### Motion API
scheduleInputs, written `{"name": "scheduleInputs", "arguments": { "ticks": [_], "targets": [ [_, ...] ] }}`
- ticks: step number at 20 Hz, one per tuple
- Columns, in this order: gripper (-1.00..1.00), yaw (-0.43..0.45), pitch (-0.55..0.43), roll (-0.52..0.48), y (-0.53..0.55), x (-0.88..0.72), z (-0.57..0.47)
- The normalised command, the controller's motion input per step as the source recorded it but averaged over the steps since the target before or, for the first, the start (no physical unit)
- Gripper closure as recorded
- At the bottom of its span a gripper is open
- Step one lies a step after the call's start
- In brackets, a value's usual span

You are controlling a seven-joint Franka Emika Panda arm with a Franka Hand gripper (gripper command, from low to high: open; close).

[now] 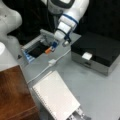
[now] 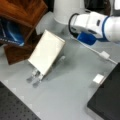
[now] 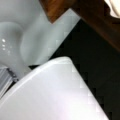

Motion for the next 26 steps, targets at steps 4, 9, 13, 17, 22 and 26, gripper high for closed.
{"name": "scheduleInputs", "arguments": {
  "ticks": [4, 9, 13, 17, 22, 26],
  "targets": [
    [-1.00, -0.215, -0.139, 0.669, 0.19, -0.44, 0.00],
    [-1.00, -0.313, -0.171, 0.676, 0.02, -0.36, -0.07],
    [-1.00, -0.331, -0.237, 0.577, -0.12, -0.34, -0.12],
    [-1.00, -0.201, -0.273, 0.369, -0.12, -0.46, -0.15],
    [-1.00, -0.186, -0.431, 0.344, 0.02, -0.56, -0.20],
    [-1.00, -0.135, -0.492, 0.273, 0.07, -0.56, -0.18]
  ]
}}
